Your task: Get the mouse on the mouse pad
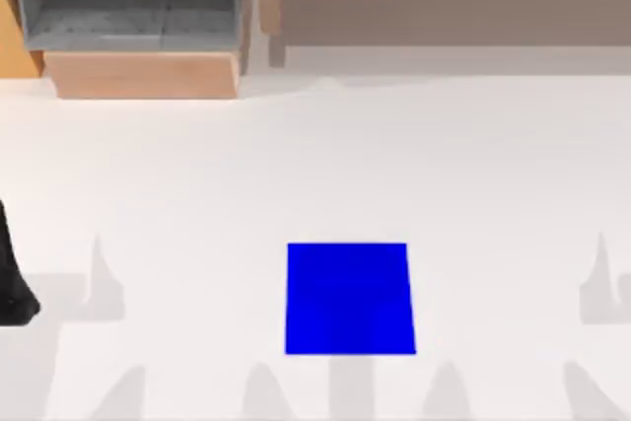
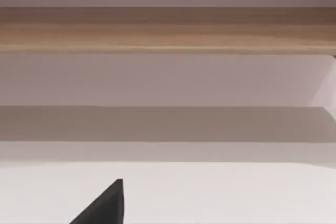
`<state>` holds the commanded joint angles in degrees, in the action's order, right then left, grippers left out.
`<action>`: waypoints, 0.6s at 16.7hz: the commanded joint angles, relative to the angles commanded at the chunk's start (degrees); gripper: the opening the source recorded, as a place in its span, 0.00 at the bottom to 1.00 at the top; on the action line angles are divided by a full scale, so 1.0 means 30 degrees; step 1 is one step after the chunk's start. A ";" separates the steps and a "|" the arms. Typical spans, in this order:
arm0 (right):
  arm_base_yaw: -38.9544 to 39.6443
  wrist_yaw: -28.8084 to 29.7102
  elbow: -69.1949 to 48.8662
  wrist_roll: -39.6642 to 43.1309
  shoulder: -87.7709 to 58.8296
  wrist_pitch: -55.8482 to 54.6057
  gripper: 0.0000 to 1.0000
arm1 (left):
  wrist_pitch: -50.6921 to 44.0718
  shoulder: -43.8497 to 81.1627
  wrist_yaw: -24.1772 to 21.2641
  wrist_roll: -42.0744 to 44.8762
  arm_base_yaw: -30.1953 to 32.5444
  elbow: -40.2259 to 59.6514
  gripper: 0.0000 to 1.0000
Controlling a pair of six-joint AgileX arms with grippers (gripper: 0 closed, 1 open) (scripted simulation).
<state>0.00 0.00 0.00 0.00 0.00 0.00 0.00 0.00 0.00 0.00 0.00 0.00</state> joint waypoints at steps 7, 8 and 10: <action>-0.0393 0.0051 -0.2927 0.0984 -0.2992 0.2039 1.00 | 0.0000 0.0000 0.0000 0.0000 0.0000 0.0000 1.00; -0.0521 0.0054 -0.4036 0.1343 -0.4198 0.2797 1.00 | 0.0000 0.0000 0.0000 0.0000 0.0000 0.0000 1.00; -0.0811 0.0053 -0.6578 0.2168 -0.7203 0.4582 1.00 | 0.0000 0.0000 0.0000 0.0000 0.0000 0.0000 1.00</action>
<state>-2.43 0.16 -19.74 6.50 -21.61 13.75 0.00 0.00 0.00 0.00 0.00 0.00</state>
